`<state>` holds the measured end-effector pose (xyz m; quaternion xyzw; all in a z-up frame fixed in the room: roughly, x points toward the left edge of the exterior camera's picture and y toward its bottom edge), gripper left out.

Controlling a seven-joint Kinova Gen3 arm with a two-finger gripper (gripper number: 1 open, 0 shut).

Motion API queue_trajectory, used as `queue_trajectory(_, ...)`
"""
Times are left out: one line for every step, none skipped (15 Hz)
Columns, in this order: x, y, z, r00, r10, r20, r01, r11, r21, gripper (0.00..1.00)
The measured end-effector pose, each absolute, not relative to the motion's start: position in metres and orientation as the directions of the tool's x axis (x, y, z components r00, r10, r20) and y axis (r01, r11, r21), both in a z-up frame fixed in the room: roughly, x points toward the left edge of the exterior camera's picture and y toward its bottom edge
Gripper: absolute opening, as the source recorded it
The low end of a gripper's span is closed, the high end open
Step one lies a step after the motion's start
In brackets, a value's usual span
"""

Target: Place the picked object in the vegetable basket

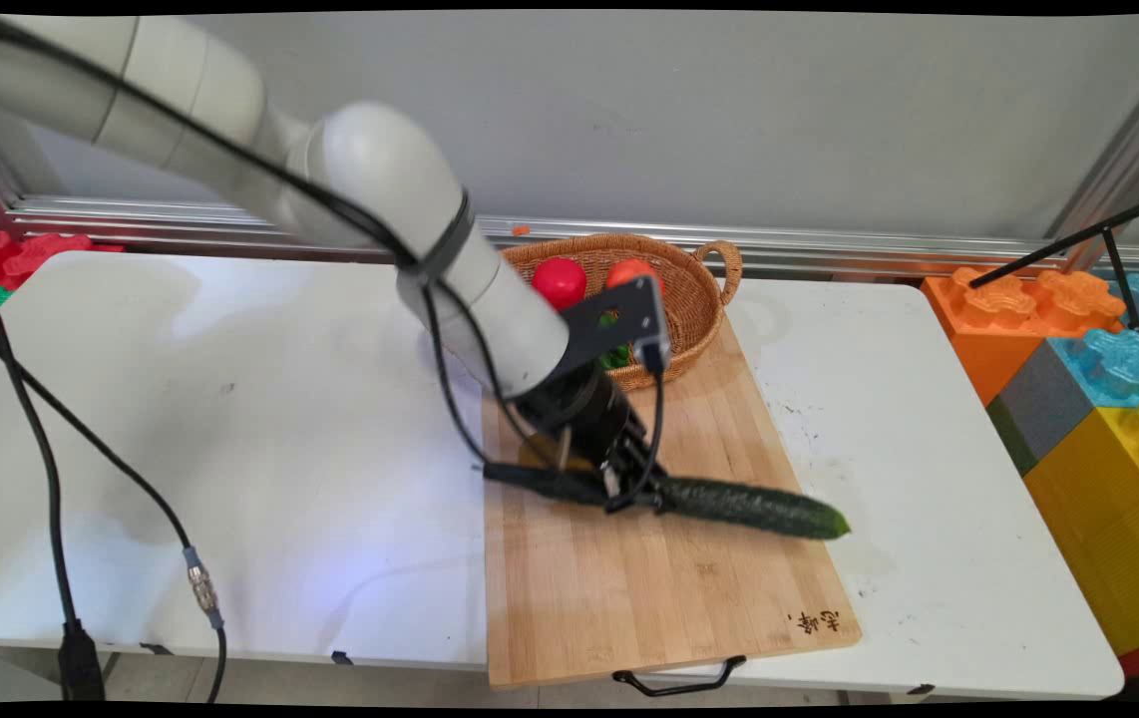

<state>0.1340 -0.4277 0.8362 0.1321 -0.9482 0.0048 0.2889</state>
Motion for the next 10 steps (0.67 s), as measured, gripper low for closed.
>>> queue_trajectory(0.133, -0.437, 0.847, -0.796, -0.249, 0.552, -0.265, 0.963, 0.051, 0.00)
queue_trajectory(0.134, -0.447, 0.856, -0.794, -0.247, 0.556, -0.277, 0.960, 0.032, 0.00)
queue_trajectory(0.135, -0.459, 0.865, -0.792, -0.243, 0.561, -0.290, 0.957, 0.005, 0.00)
queue_trajectory(0.137, -0.470, 0.871, -0.790, -0.240, 0.564, -0.302, 0.953, -0.017, 0.00)
queue_trajectory(0.140, -0.481, 0.877, -0.790, -0.238, 0.565, -0.314, 0.948, -0.040, 0.00)
queue_trajectory(0.143, -0.492, 0.882, -0.789, -0.236, 0.567, -0.326, 0.943, -0.060, 0.00)
queue_trajectory(0.147, -0.507, 0.887, -0.789, -0.236, 0.568, -0.343, 0.935, -0.088, 0.00)
queue_trajectory(0.151, -0.521, 0.889, -0.789, -0.236, 0.568, -0.357, 0.928, -0.110, 0.00)
queue_trajectory(0.156, -0.536, 0.891, -0.789, -0.239, 0.566, -0.373, 0.918, -0.132, 0.00)
queue_trajectory(0.159, -0.547, 0.890, -0.790, -0.241, 0.564, -0.383, 0.912, -0.146, 0.00)
